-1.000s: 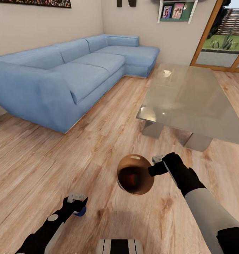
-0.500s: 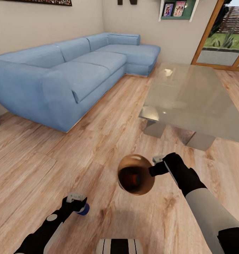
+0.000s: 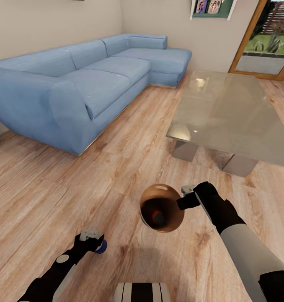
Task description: Put the three can of soda from the living room inside the tash can in the kitchen.
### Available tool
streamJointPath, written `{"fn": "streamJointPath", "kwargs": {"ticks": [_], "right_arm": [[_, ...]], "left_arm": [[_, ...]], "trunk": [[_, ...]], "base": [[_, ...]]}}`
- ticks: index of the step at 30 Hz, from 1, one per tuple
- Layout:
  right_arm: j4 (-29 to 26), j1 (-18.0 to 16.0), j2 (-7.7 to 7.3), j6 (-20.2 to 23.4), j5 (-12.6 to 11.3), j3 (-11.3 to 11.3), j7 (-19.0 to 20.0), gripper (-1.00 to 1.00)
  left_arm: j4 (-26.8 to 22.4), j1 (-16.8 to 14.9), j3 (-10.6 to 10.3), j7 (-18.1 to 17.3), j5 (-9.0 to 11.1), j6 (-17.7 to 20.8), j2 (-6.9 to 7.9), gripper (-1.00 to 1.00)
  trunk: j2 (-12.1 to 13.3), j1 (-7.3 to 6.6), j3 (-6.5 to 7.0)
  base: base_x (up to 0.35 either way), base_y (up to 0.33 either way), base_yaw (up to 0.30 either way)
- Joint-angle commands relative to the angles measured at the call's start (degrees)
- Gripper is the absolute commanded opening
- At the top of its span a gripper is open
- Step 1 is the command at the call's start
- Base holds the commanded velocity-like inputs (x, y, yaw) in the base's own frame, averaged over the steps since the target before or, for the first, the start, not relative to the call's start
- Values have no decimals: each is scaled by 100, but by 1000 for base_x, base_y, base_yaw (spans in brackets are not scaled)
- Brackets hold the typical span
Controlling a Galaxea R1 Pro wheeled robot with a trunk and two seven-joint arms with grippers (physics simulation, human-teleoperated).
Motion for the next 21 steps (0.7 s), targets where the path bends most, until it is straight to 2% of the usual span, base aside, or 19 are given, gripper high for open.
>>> {"fn": "streamJointPath", "kwargs": {"ticks": [1,11,17,21], "right_arm": [[-2,-1,1,38,-194,0,21,-100],[4,0,6,38,-193,3,21,-100],[5,1,0,38,-193,5,21,-100],[5,1,5,38,-193,10,21,-100]], "left_arm": [[0,0,0,-1,0,0,-1,100],[6,0,-1,-1,-4,0,-1,100],[9,0,-19,-10,-8,5,-5,100],[3,0,-33,-23,-9,6,-6,100]], "trunk": [[0,-1,1],[0,-1,1],[-8,15,-132],[-8,15,-132]], "base": [[0,0,0],[0,0,0],[0,0,0],[0,0,0]]}}
